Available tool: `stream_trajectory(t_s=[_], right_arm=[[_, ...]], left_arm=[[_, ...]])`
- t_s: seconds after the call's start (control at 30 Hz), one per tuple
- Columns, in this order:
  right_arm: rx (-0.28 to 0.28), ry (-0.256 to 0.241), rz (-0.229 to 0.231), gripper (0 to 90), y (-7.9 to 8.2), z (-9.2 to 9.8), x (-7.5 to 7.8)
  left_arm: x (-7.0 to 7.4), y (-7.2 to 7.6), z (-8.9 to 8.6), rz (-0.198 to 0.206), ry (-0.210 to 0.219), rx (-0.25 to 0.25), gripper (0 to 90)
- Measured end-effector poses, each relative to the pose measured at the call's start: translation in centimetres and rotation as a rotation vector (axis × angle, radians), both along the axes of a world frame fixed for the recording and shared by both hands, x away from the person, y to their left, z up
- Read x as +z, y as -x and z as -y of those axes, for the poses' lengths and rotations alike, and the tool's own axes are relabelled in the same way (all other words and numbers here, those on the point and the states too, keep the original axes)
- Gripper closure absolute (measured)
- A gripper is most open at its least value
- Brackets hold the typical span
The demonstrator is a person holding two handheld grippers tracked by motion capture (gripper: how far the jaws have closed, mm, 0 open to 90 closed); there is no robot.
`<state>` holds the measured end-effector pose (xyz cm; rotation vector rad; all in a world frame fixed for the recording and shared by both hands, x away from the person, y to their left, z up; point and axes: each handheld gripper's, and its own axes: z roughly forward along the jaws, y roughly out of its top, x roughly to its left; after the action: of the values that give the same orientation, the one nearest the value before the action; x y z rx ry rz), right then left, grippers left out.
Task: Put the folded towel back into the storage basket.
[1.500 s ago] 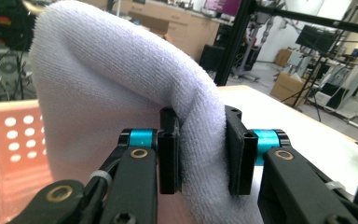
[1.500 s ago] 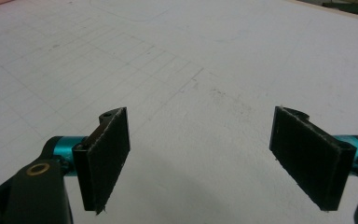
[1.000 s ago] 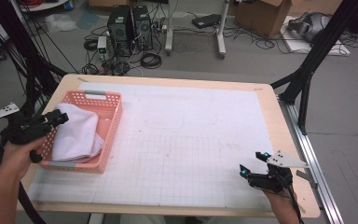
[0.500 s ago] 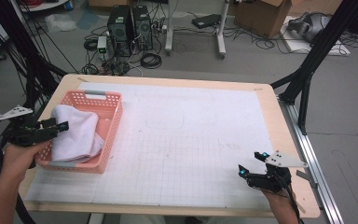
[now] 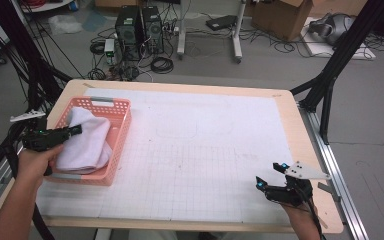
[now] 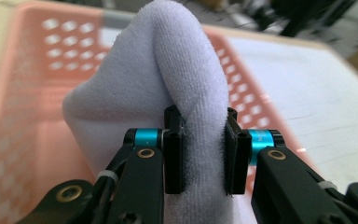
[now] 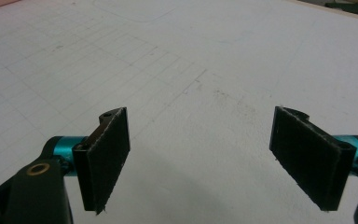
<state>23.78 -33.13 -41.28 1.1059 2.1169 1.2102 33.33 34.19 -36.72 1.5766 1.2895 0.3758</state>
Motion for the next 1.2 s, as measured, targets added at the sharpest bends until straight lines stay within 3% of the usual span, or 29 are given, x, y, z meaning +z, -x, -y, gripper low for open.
stream_trajectory(t_s=[0.13, 0.17, 0.3, 0.4, 0.47, 0.5, 0.57, 0.63, 0.73, 0.83, 0.97, 1.03, 1.2], right_arm=[[-0.002, 0.001, -0.002, 18.9, 0.0, 0.1, 0.0], [-0.002, 0.001, -0.001, 18.9, 0.0, 0.1, -0.1], [-0.001, 0.0, 0.0, 18.9, 0.0, 0.0, -0.1], [0.002, 0.003, -0.001, 18.9, 0.0, 0.0, 0.0], [0.0, 0.0, -0.002, 18.9, 0.0, 0.0, -0.1], [0.001, 0.003, -0.002, 18.9, 0.0, 0.0, -0.1], [0.002, 0.003, -0.002, 18.9, 0.0, 0.0, -0.1], [0.001, 0.002, -0.002, 18.9, 0.0, 0.0, -0.1], [0.002, 0.004, 0.0, 18.9, -0.1, 0.0, -0.1], [0.003, 0.003, -0.004, 18.9, -0.1, -0.2, -0.1], [0.006, 0.005, -0.001, 18.9, -0.1, -0.2, -0.1], [0.006, 0.005, -0.002, 18.9, 0.0, -0.1, -0.1], [0.002, 0.003, -0.001, 18.9, 0.0, 0.0, -0.1]], left_arm=[[0.8, 0.1, 0.2, 0.116, 0.136, -0.101, 74.3], [1.0, 0.1, 0.2, 0.137, 0.143, -0.114, 74.3], [0.8, -0.3, 0.0, 0.09, 0.029, -0.079, 73.7], [0.0, -0.4, -0.4, 0.058, -0.027, -0.016, 71.2], [-0.3, -0.5, -0.8, 0.026, -0.064, 0.061, 60.7], [-0.4, -0.5, -0.9, 0.011, -0.075, 0.102, 43.0], [-0.3, -0.3, -1.2, -0.001, -0.143, 0.184, 38.4], [0.0, 0.1, -1.3, 0.037, -0.161, 0.239, 38.1], [0.7, 0.6, -1.1, 0.09, -0.192, 0.273, 38.9], [1.0, 0.9, -0.5, 0.112, -0.226, 0.257, 41.4], [0.1, 0.3, 0.4, 0.033, -0.229, 0.168, 46.5], [-0.4, -0.3, 0.9, -0.028, -0.247, 0.149, 45.5], [-1.0, -1.7, 2.2, -0.111, -0.279, 0.134, 43.3]])
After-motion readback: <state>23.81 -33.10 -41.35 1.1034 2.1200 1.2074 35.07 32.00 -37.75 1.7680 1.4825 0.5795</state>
